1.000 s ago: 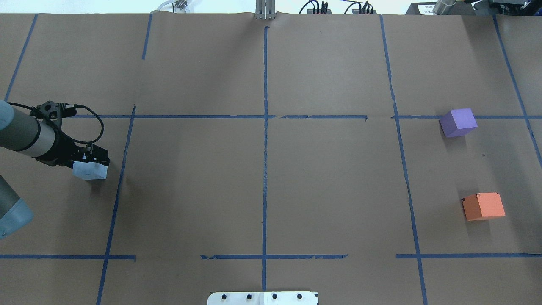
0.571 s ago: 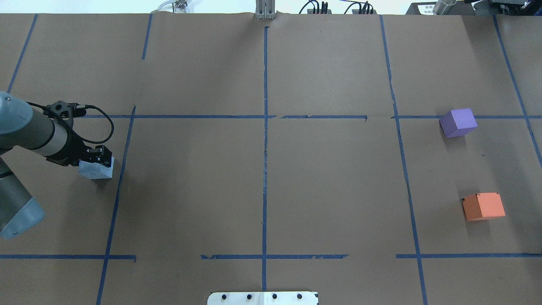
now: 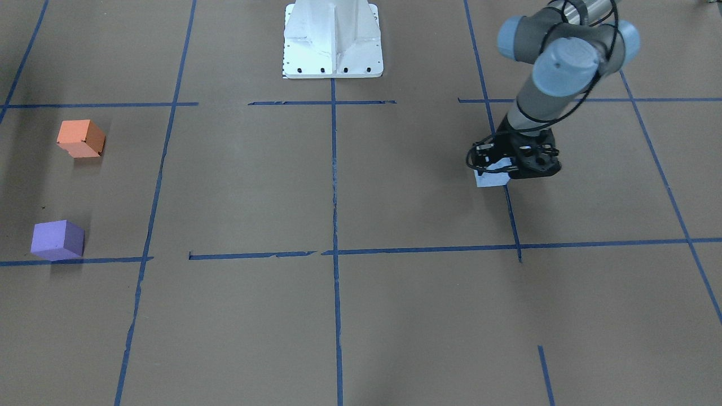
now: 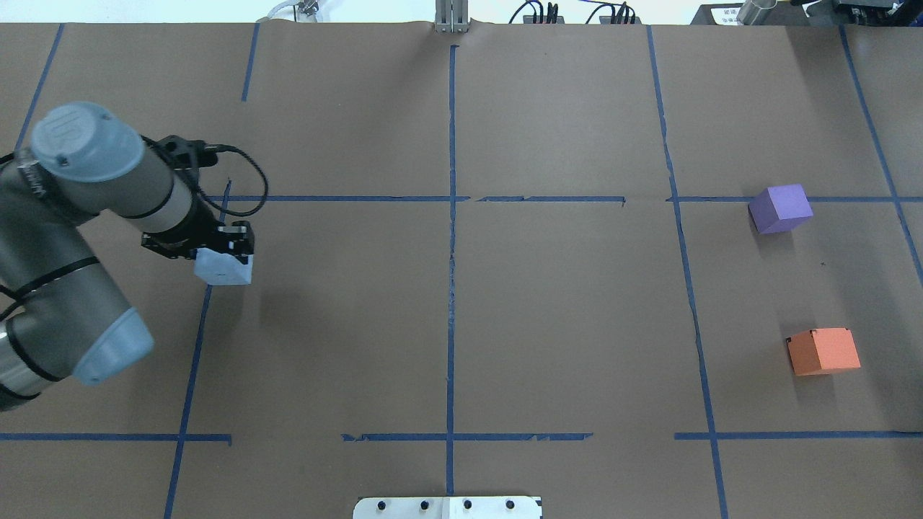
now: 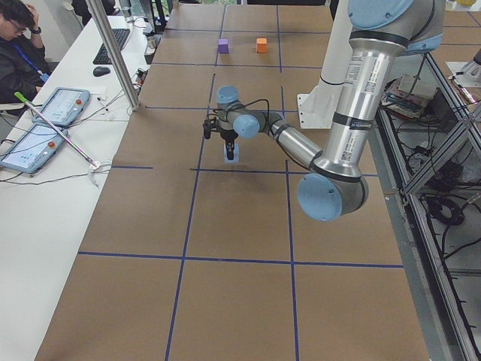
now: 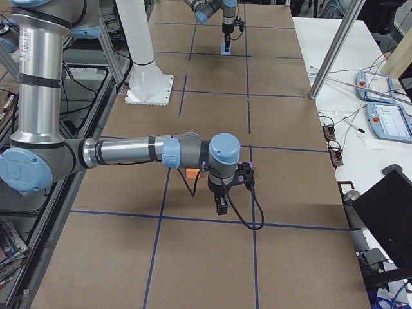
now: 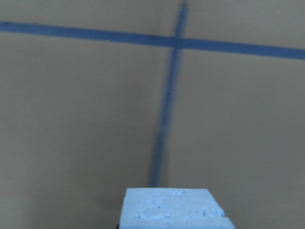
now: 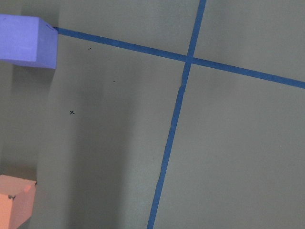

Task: Place blue block between orange and purple blocks
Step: 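Carry the light blue cube with the left gripper toward the table center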

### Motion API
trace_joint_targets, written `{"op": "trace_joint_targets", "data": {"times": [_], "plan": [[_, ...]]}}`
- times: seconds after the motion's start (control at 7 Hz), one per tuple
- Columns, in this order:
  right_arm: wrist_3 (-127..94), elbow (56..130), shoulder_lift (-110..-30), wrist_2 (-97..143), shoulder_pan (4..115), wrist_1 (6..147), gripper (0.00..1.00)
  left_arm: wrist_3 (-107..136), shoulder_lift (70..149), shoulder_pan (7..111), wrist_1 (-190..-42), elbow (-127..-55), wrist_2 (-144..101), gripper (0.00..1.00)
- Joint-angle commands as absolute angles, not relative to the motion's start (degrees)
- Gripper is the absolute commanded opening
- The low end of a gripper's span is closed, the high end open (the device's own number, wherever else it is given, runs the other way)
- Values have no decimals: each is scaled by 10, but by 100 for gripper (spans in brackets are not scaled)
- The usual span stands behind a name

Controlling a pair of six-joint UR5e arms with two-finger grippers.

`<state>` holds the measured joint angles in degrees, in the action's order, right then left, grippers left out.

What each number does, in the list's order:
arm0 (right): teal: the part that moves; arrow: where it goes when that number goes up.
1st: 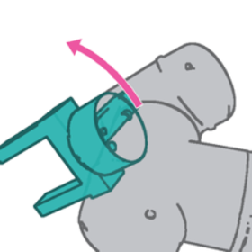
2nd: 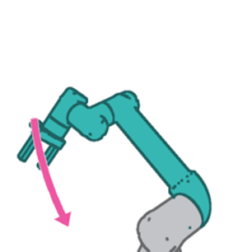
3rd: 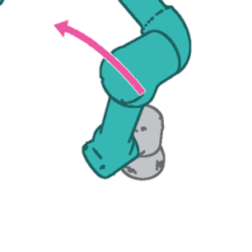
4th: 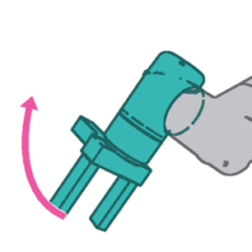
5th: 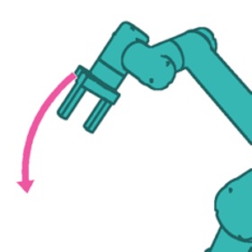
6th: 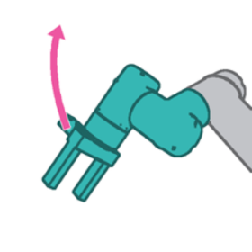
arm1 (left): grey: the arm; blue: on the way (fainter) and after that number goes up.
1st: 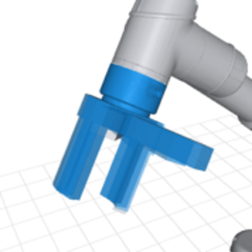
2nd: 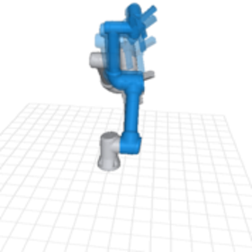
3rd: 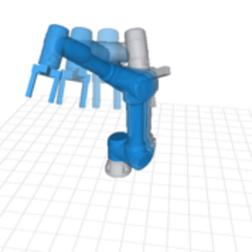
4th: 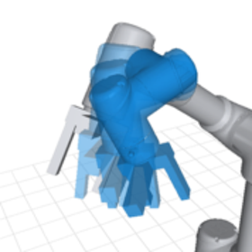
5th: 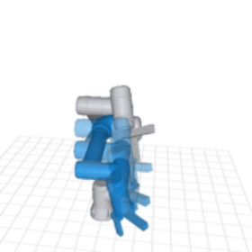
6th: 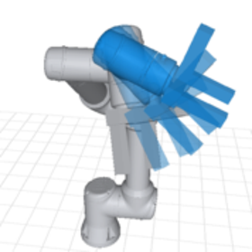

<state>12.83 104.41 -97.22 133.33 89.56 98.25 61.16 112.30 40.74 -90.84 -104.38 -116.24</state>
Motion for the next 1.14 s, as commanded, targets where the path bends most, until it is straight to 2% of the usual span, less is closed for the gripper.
{"op": "trace_joint_targets", "data": {"times": [0.0,0.29,0.43,0.57,0.71,0.86,1.0], "plan": [[128,1044,-974,1333,896,983,100,618,1281,340,-837,-971,-1104,24],[127,1044,-974,1333,896,983,100,651,1400,310,-861,-837,-1100,24],[127,1043,-974,1333,896,983,100,663,1425,296,-918,-780,-1086,25],[127,1043,-974,1333,896,983,100,677,1441,282,-932,-744,-1072,42],[127,1044,-974,1333,896,983,100,679,1447,280,-932,-741,-1071,88],[127,1044,-974,1333,896,983,100,680,1447,279,-930,-744,-1071,100],[124,1046,-973,1334,896,982,100,677,1447,298,-919,-763,-1076,100]]}}
